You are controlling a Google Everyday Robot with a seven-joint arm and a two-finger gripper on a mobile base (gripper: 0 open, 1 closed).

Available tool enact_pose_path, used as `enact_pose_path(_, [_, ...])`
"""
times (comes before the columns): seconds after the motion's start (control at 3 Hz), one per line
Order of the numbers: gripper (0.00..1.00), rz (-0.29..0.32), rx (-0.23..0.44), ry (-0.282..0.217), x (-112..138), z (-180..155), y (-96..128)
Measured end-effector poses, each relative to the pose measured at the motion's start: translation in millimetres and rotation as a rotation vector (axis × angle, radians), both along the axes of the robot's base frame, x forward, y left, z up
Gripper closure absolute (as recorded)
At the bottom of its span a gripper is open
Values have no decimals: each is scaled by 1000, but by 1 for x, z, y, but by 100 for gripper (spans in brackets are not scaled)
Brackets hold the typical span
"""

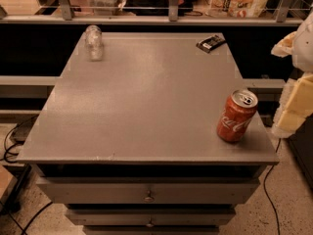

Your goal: Move coke can near water bottle

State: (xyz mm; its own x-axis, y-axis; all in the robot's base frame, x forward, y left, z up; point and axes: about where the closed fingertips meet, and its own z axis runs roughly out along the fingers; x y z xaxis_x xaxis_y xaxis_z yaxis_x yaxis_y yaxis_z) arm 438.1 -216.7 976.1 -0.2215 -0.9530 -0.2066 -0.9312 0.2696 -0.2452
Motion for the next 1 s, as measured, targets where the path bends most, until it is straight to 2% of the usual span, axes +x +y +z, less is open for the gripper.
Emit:
enact_pose_path(0.33, [0, 0, 0, 0, 0, 0, 0])
enact_pose_path(0.67, [0, 45, 11, -16, 4, -5, 12])
enact_pose_path(1.0, [0, 78, 82, -31, 11, -23, 26])
